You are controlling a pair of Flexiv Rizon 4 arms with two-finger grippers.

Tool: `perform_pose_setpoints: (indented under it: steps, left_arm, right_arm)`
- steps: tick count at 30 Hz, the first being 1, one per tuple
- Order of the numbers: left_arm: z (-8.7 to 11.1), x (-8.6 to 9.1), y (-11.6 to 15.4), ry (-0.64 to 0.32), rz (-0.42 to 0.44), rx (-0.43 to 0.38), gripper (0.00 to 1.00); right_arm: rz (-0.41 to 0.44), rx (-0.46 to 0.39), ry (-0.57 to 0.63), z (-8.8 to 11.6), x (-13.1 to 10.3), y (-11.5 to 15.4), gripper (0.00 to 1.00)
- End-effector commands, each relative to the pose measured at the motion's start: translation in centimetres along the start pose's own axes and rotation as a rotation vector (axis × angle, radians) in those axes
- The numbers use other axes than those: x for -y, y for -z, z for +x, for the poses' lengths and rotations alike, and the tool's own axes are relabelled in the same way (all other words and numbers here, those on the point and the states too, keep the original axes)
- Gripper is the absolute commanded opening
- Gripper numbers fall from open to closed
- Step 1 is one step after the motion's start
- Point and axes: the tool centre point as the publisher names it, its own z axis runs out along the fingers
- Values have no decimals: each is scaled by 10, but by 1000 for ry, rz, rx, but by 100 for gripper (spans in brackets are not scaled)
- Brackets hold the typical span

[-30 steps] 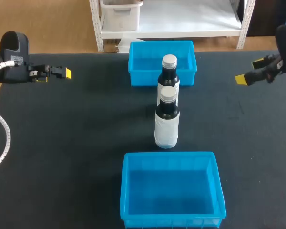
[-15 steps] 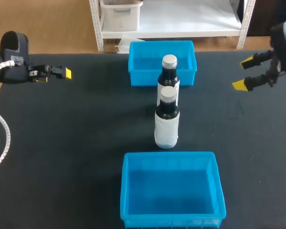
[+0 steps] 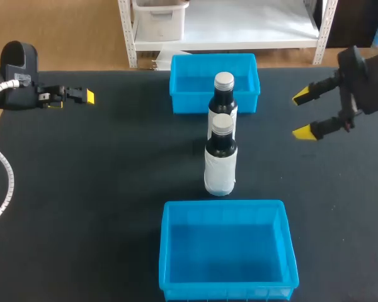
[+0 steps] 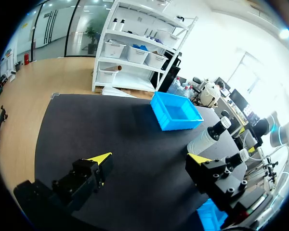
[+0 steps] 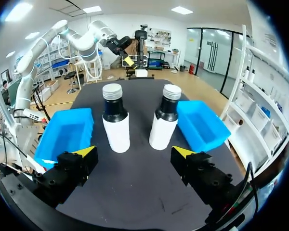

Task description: Pick up the bottle, and place it in the far bin if it is heavy, or in the near bin if it is light.

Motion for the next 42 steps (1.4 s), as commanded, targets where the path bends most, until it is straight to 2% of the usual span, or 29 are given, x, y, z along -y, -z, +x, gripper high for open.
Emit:
perform_pose_setpoints:
  steps: [1, 8, 21, 42]
  left_arm:
    - [0, 0, 0, 0, 0, 0, 100]
    - [0, 0, 0, 0, 0, 0, 100]
    - [0, 0, 0, 0, 0, 0, 100]
    - [0, 0, 0, 0, 0, 0, 100]
  right_arm:
    - [-2, -11, 20, -10, -8, -26, 100]
    - [-36, 12, 60, -28, -23, -53, 100]
    - [-108, 50, 66, -39, -37, -91, 100]
    - [-135, 87, 48, -54, -44, -116, 100]
